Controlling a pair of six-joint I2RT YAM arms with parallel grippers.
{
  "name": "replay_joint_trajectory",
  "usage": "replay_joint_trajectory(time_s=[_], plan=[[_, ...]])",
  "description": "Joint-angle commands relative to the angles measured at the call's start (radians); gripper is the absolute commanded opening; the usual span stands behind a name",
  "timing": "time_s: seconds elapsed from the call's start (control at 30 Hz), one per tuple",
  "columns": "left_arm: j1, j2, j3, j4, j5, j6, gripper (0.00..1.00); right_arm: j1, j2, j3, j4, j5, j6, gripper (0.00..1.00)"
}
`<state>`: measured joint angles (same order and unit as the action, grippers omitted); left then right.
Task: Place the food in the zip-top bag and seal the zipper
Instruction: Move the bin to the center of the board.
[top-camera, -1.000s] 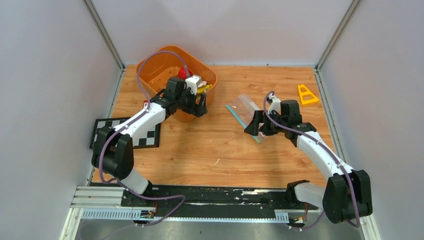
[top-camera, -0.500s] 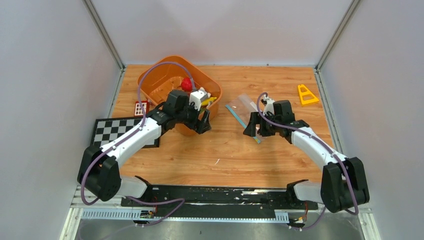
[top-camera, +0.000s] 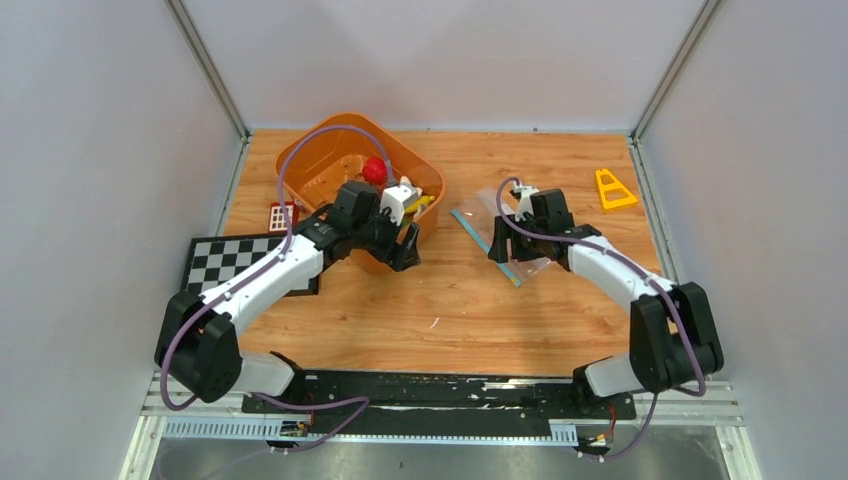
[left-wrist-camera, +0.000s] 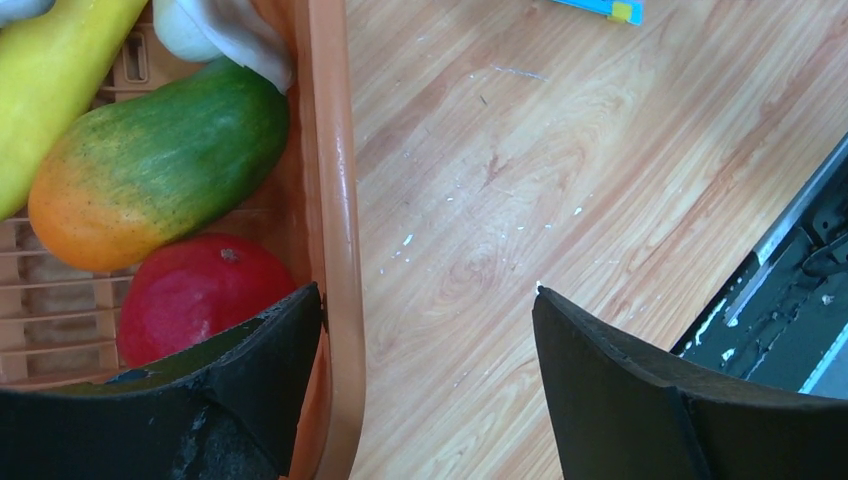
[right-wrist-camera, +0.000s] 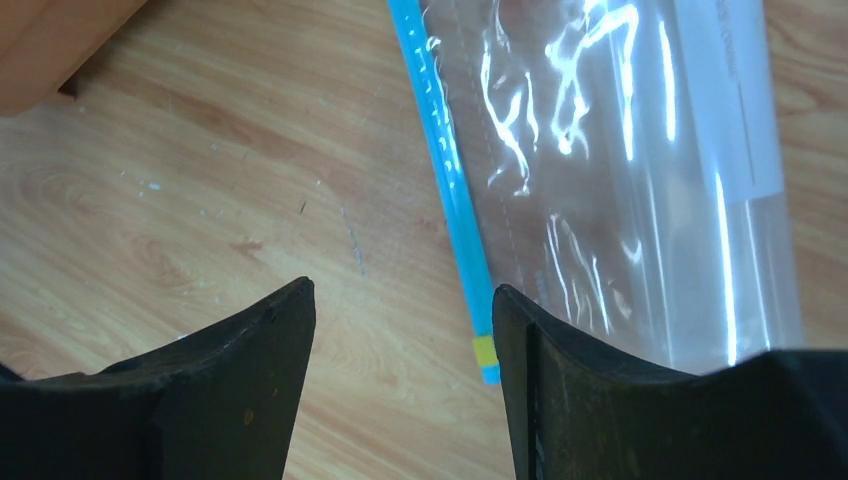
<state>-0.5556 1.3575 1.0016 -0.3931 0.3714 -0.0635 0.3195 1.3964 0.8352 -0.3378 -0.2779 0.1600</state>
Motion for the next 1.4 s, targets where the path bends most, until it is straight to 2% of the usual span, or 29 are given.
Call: replay_joint_trajectory(time_s=[0.0, 0.2, 0.47, 0.7, 0.93, 1.03, 1.1, 1.2, 1.27, 1.37], plan=[[-0.046, -0.042, -0.011, -0.048, -0.004, -0.013, 0.84, 0.036, 0.114, 0.119, 0.022, 0.099, -0.097, 0.62], [-0.050, -0.170, 0.014, -0.042, -0.093, -0.051, 0.88, 0.088, 0.270, 0.221, 0.054, 0.183, -0.149, 0.55], [-0.049, -0.327, 0.003, 0.049, -0.158, -0.157, 0.91, 0.124, 0.346, 0.275, 0.186, 0.263, -0.156, 0.56], [-0.050, -0.391, -0.063, 0.087, -0.216, -0.204, 0.91, 0.173, 0.436, 0.341, 0.234, 0.350, -0.251, 0.60], [-0.050, -0.442, -0.106, 0.113, -0.255, -0.223, 0.91, 0.184, 0.517, 0.359, 0.288, 0.330, -0.288, 0.59], [-0.050, -0.442, -0.106, 0.109, -0.255, -0.222, 0.91, 0.185, 0.539, 0.363, 0.288, 0.380, -0.298, 0.57], [-0.049, -0.442, -0.107, 0.108, -0.256, -0.221, 0.91, 0.184, 0.550, 0.362, 0.299, 0.402, -0.309, 0.54], [-0.049, -0.438, -0.107, 0.111, -0.258, -0.219, 0.90, 0.185, 0.569, 0.367, 0.299, 0.404, -0.310, 0.43], [-0.049, -0.435, -0.106, 0.110, -0.255, -0.219, 0.90, 0.185, 0.577, 0.365, 0.301, 0.403, -0.311, 0.28], [-0.050, -0.434, -0.103, 0.105, -0.248, -0.217, 0.90, 0.185, 0.585, 0.357, 0.301, 0.412, -0.307, 0.15]])
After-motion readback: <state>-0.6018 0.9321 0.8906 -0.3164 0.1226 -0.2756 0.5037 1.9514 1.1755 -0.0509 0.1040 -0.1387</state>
